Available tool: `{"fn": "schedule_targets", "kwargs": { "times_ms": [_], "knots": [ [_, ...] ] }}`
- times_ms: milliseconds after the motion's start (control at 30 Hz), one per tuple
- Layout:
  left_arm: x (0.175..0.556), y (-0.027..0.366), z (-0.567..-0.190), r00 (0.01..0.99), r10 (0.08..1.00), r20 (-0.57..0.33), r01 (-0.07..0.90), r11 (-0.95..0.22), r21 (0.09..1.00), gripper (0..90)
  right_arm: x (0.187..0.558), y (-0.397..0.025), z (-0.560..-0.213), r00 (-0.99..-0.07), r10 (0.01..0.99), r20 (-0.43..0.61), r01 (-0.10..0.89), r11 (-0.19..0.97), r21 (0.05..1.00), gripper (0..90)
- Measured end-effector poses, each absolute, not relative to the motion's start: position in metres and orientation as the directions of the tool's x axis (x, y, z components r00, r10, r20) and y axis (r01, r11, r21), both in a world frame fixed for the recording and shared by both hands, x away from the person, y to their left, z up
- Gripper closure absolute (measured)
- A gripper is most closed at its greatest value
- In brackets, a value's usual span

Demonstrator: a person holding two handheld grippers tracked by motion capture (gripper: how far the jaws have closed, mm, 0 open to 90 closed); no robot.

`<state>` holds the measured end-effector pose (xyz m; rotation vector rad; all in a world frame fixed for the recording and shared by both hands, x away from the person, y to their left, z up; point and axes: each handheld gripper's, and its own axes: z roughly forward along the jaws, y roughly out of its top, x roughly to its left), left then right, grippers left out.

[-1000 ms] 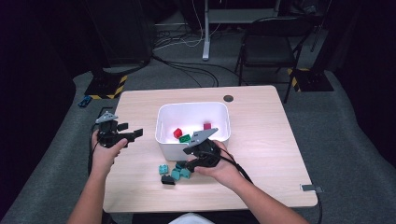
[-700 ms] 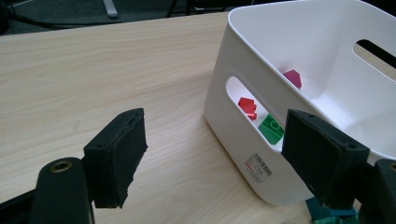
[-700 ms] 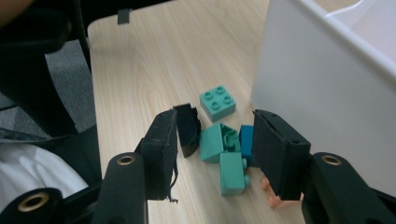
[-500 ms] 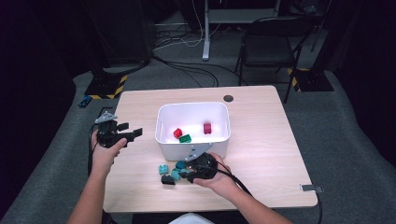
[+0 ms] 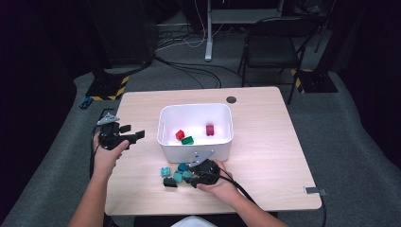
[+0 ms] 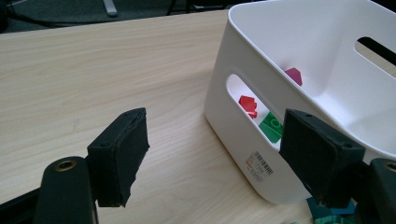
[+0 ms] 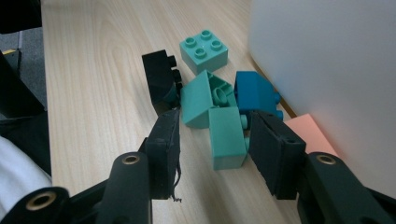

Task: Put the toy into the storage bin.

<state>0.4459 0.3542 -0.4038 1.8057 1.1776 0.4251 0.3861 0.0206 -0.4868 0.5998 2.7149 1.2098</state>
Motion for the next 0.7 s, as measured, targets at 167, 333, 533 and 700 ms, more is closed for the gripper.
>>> {"fn": "schedule_targets", "kwargs": {
  "times_ms": [167, 333, 533, 700],
  "knots": [
    [0.446, 0.354, -0.405, 0.484, 0.856, -0.182, 0.541, -0.128, 0.831, 23.4, 0.388, 0.021, -0.494, -0.909, 0.413, 0.064, 0.327, 0.607, 0.724, 53.0],
    [0.446, 0.353, -0.405, 0.486, 0.855, -0.180, 0.543, -0.135, 0.829, 23.4, 0.389, 0.021, -0.499, -0.905, 0.421, 0.058, 0.331, 0.614, 0.716, 53.0],
    [0.446, 0.353, -0.405, 0.487, 0.855, -0.180, 0.546, -0.136, 0.827, 23.4, 0.391, 0.022, -0.505, -0.906, 0.420, 0.055, 0.332, 0.623, 0.709, 54.2],
    [0.446, 0.353, -0.405, 0.487, 0.854, -0.182, 0.546, -0.136, 0.827, 23.4, 0.392, 0.024, -0.511, -0.905, 0.423, 0.048, 0.332, 0.632, 0.700, 57.0]
  ]
}}
